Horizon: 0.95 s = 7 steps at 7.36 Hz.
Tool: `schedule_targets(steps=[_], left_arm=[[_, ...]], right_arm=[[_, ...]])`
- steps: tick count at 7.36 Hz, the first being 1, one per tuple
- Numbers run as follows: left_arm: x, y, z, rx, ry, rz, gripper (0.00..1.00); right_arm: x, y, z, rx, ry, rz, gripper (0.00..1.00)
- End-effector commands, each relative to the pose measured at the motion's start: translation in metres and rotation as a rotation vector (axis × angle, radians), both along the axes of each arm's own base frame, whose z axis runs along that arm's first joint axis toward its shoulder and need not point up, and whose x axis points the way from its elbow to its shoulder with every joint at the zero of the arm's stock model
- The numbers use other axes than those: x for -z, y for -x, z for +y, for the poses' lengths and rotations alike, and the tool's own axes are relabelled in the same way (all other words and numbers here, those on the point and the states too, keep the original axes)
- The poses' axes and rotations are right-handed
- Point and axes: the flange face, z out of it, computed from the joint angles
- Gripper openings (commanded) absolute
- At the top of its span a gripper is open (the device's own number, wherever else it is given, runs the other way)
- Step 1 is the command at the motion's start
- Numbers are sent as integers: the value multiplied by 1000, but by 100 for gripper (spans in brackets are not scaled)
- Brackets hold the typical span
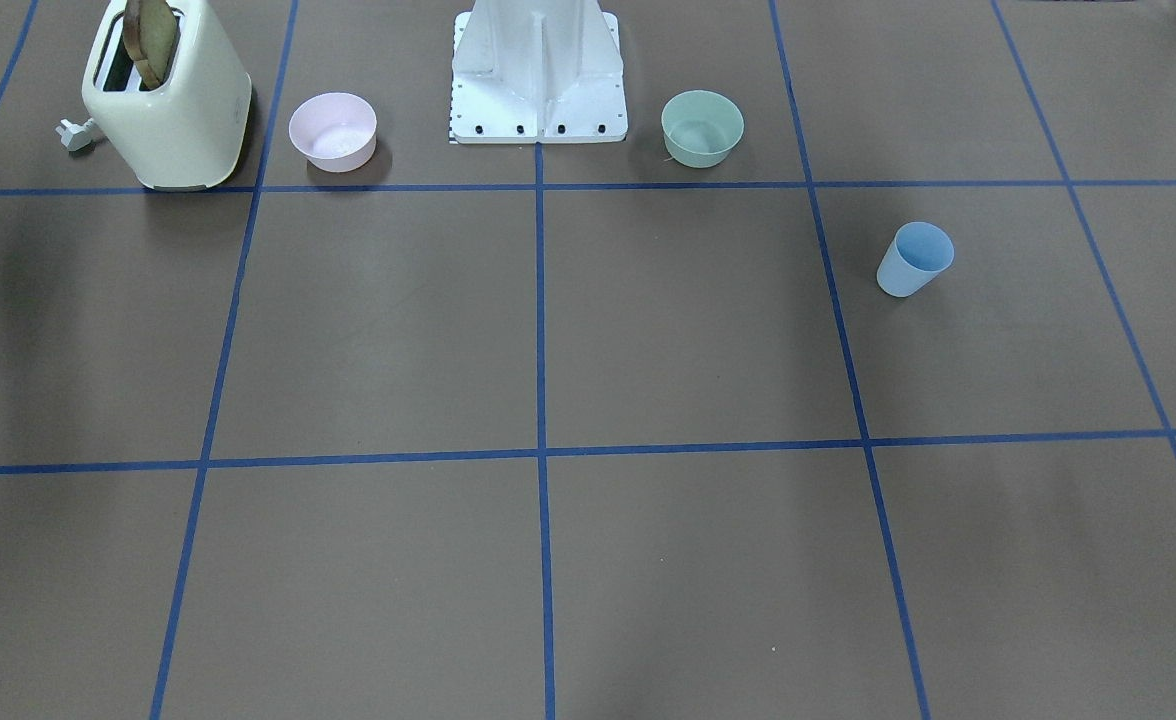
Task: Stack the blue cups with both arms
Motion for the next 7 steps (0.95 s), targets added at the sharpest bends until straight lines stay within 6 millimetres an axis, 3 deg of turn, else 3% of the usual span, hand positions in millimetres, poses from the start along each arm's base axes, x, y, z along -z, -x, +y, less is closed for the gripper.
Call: schedule_targets(steps=[1, 4, 5, 7], left_arm=[[26, 0, 7, 75, 25, 15, 99], [45, -1, 41, 134, 43, 32, 99], [41, -3, 49, 144, 39, 58, 99], [34, -38, 68, 166, 60, 109, 99]], right_arm=[[2, 8, -1, 24, -41, -9, 100], [0, 10, -2, 47, -52, -9, 100], [6, 10, -6, 55, -70, -12, 100], [3, 16, -5, 64, -60, -12, 100]])
